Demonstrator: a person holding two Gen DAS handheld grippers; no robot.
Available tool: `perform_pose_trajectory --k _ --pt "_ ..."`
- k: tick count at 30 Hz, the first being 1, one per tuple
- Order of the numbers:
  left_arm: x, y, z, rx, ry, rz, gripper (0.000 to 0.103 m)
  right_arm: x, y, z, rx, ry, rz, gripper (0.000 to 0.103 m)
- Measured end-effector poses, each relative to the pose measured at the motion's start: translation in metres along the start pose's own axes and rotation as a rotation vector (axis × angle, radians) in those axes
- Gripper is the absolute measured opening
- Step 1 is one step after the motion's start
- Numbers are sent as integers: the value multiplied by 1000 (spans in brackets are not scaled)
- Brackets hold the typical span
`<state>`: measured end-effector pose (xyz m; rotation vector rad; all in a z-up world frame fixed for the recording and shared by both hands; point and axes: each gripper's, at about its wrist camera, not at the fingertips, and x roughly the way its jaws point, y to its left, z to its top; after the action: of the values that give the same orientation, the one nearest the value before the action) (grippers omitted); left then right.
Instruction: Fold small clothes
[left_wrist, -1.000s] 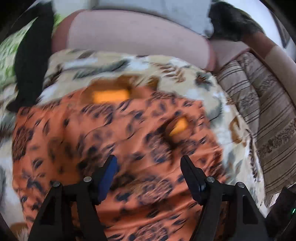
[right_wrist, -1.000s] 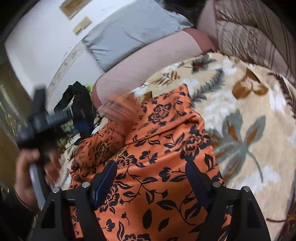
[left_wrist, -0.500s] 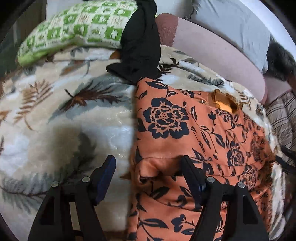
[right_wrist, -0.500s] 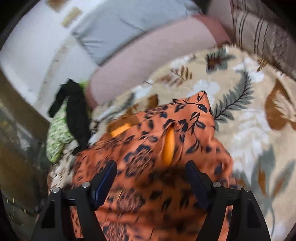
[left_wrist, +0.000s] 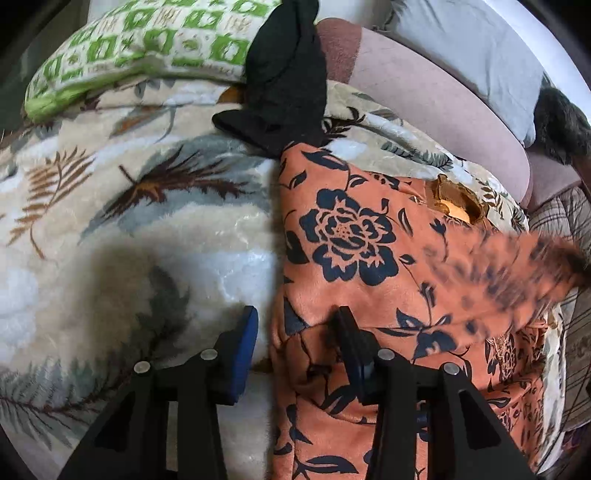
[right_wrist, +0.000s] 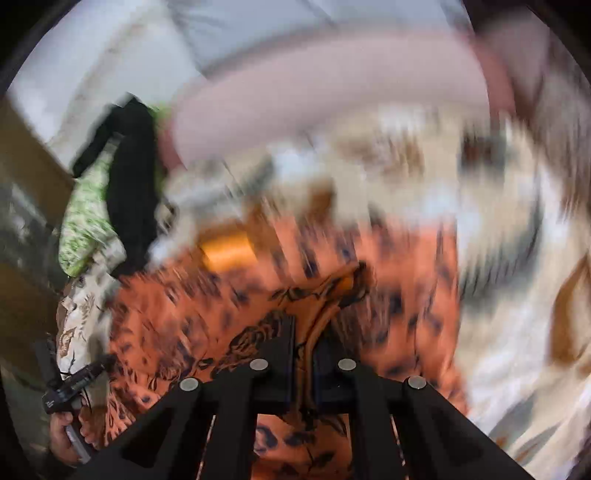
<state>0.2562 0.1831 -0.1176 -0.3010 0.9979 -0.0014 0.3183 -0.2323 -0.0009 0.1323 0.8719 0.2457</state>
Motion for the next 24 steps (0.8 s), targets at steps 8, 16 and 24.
perform_pose_trajectory --k 8,16,24 --pt "-16 -15 0 84 -65 54 44 71 -70 -56 145 141 -103 18" --pt "-7 -37 14 126 -79 92 45 12 -59 -41 203 -58 111 63" --pt "-11 -24 8 69 -61 168 55 48 -69 -61 323 88 221 63"
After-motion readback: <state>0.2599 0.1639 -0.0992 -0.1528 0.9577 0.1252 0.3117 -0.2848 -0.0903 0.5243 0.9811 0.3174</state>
